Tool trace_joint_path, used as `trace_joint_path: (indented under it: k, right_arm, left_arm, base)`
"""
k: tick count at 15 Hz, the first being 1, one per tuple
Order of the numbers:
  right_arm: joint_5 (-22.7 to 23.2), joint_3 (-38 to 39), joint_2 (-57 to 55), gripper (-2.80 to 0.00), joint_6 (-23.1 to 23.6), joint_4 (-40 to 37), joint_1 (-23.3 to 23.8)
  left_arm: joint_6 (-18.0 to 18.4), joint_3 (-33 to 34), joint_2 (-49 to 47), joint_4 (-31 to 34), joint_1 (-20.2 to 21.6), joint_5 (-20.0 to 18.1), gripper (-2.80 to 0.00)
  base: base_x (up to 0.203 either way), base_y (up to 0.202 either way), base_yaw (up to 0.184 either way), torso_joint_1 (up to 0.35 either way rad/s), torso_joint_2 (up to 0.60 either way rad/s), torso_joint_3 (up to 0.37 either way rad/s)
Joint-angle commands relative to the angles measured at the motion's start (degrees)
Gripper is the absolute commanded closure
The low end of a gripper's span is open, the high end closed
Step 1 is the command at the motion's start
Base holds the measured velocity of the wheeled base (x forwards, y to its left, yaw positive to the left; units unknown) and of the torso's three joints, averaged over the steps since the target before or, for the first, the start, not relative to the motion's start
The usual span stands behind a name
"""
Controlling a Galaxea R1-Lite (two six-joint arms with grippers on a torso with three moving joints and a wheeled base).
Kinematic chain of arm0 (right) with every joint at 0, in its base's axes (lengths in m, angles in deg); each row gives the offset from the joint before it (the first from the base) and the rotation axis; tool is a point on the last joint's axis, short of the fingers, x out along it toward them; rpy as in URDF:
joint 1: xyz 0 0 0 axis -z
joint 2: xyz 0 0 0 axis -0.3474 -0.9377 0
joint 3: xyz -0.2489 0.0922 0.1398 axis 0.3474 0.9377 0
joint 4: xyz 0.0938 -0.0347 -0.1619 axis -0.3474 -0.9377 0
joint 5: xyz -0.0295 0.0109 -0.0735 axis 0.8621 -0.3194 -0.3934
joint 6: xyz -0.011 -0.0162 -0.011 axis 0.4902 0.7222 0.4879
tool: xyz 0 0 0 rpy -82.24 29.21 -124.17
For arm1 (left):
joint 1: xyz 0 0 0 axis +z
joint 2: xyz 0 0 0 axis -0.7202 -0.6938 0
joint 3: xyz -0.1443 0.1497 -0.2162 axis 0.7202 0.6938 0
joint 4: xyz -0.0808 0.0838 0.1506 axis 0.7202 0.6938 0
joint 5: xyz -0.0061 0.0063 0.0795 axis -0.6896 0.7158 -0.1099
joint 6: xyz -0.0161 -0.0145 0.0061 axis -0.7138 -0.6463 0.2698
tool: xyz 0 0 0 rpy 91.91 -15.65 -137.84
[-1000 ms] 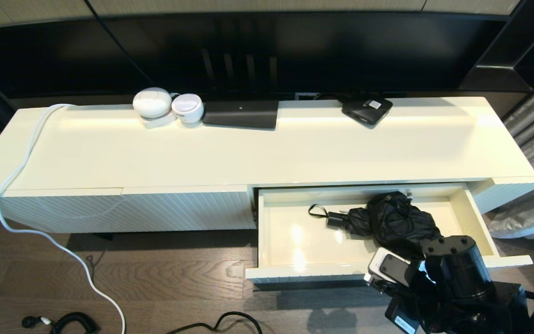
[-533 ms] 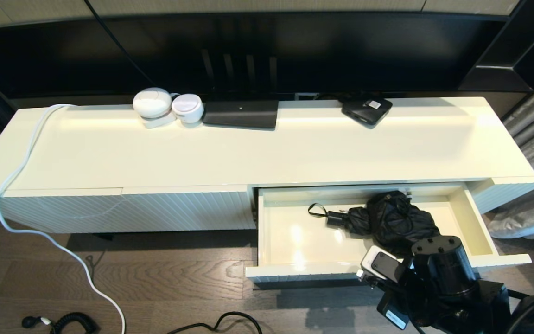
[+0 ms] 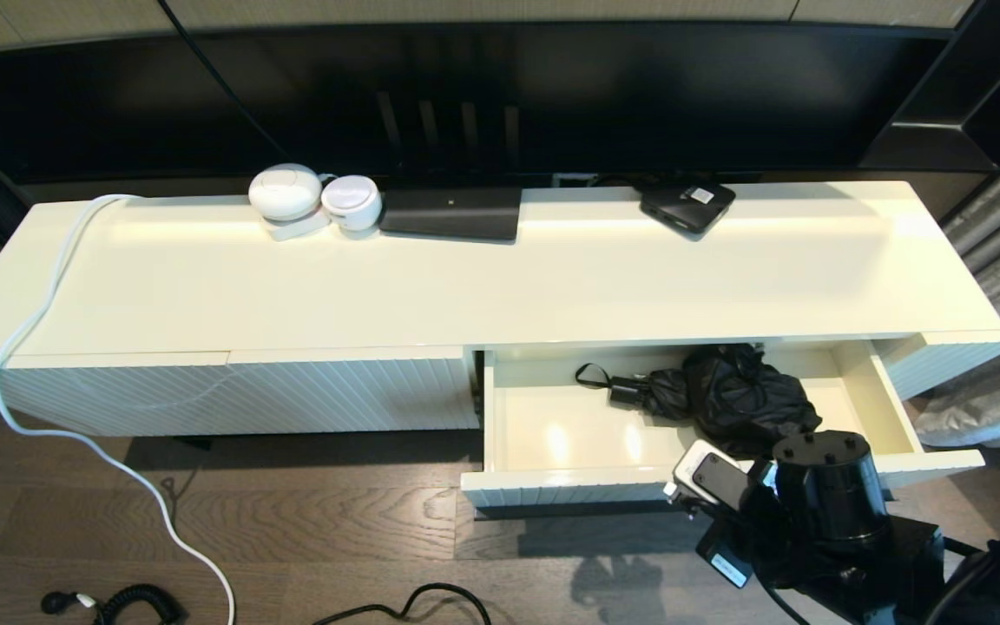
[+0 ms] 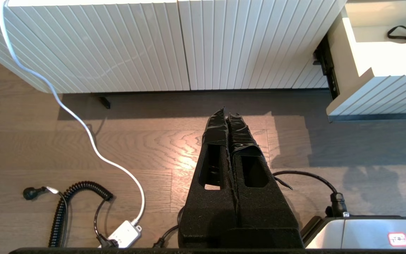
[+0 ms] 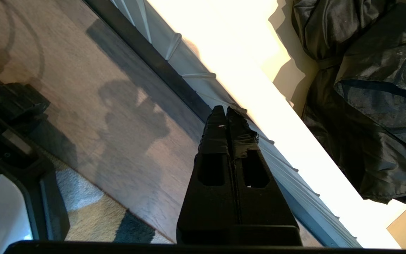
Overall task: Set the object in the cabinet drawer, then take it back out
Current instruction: Close the drawer
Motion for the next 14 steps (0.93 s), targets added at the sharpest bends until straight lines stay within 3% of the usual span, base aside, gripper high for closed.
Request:
trace_joint_path:
  k: [1,14]
  right_arm:
    - [-0.06,-0.3,-0.1,0.0,0.34,0.98,0.43]
    - [-0.32,-2.38,-2.79,0.0,5.11,9.45,0.75]
  left_arm:
    - [-0.01,0.0,0.0,-0.02,0.0,0.0,0.0]
    - [-0.01,0.06,0.0,-0.02,0.0,0.0,0.0]
  base:
    - [0.0,0.0,0.0,0.0,0.0,0.0]
    - [0.0,0.0,0.0,0.0,0.0,0.0]
